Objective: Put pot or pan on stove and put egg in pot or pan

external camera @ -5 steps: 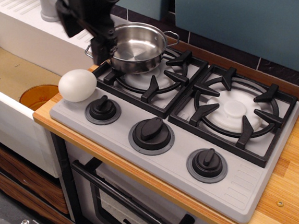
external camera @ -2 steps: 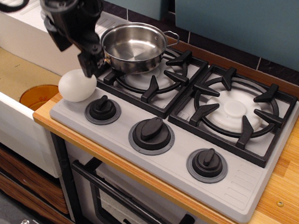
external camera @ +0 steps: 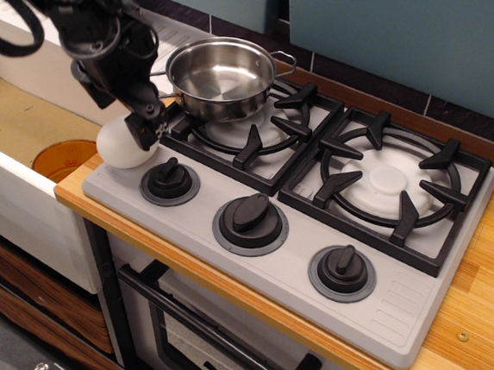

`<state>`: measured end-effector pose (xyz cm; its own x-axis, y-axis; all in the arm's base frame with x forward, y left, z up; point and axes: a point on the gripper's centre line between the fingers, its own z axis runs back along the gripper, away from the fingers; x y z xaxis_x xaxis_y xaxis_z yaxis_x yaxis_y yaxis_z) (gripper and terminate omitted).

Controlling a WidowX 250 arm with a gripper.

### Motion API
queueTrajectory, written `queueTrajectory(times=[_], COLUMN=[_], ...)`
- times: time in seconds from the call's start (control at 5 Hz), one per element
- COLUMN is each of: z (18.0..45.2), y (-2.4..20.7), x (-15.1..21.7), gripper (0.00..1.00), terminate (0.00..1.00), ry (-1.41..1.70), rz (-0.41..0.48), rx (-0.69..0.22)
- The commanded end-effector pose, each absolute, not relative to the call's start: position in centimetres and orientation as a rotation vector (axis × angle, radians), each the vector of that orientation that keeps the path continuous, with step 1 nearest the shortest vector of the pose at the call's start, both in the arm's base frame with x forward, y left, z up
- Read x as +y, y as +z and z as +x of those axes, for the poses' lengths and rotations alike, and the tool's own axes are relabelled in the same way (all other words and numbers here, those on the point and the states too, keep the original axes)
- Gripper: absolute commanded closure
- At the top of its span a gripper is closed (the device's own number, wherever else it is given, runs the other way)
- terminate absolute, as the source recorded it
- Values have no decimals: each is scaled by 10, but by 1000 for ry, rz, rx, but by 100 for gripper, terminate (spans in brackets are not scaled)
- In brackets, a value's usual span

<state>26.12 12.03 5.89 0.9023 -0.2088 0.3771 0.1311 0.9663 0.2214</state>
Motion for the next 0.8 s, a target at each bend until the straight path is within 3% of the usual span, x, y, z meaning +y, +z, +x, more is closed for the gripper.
queueTrajectory(times=[0.0,0.4,0.6], z=[257,257,261], y=[55,37,36], x=[118,113,110], gripper=[0,0,100], terminate=[0,0,0], ry=[-147,-148,-136], rz=[197,138,105], rx=[-433,-469,-464])
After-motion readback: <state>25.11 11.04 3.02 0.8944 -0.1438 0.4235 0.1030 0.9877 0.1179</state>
